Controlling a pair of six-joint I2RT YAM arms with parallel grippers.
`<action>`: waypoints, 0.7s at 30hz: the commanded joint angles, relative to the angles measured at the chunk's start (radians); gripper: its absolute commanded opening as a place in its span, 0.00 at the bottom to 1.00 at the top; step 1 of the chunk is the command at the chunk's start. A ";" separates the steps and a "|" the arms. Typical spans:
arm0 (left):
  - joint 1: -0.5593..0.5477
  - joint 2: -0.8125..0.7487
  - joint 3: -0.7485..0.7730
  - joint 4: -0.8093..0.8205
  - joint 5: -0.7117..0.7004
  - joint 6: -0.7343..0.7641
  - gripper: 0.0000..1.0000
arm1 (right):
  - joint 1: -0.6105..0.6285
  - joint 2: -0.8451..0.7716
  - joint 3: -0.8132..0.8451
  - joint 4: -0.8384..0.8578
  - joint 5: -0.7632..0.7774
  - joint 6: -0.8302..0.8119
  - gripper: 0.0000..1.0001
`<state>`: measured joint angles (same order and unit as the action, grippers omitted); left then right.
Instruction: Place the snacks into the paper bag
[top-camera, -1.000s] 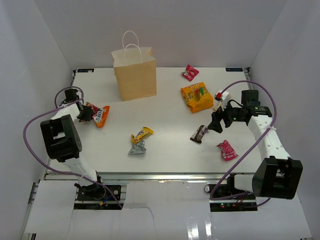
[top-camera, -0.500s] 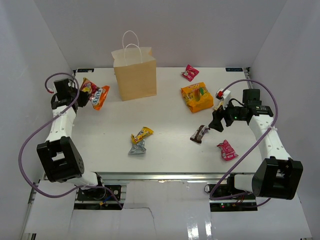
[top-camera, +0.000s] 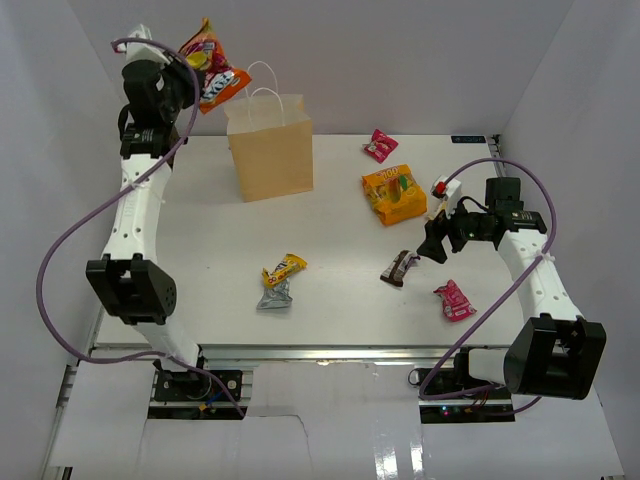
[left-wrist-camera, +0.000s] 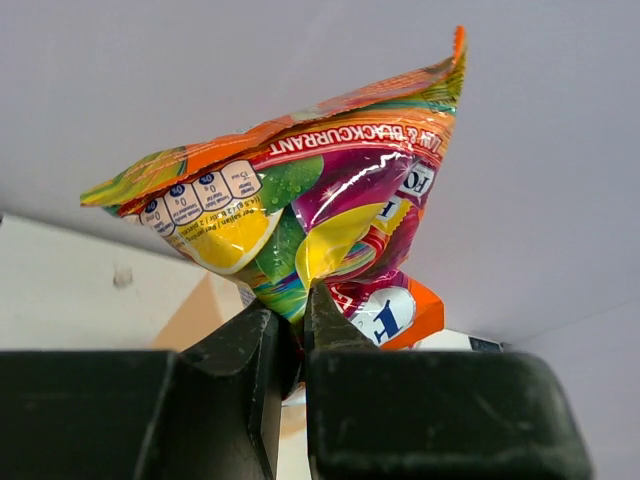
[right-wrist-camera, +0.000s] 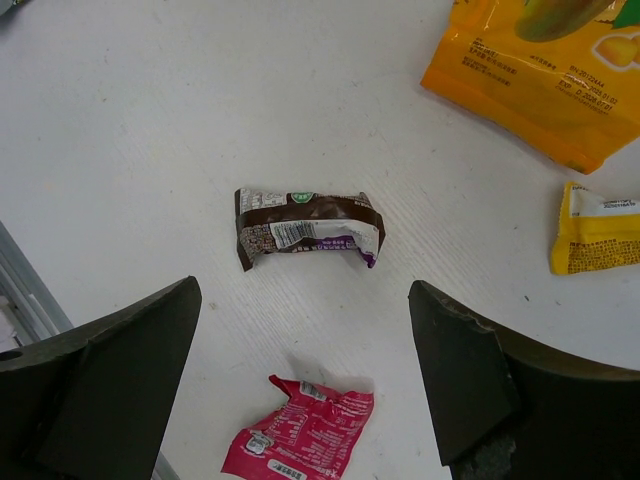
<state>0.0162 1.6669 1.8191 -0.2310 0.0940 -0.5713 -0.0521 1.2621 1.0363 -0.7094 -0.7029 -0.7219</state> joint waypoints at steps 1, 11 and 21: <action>-0.050 0.094 0.191 0.045 -0.059 0.163 0.00 | -0.006 -0.030 0.027 -0.021 -0.020 -0.016 0.90; -0.134 0.280 0.379 0.081 -0.079 0.355 0.00 | -0.008 -0.049 0.010 -0.021 -0.026 -0.017 0.90; -0.182 0.183 0.152 0.133 -0.070 0.355 0.11 | -0.011 -0.053 -0.001 -0.022 -0.024 -0.019 0.90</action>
<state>-0.1577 1.9587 2.0201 -0.1772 0.0254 -0.2237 -0.0589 1.2312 1.0359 -0.7105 -0.7071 -0.7296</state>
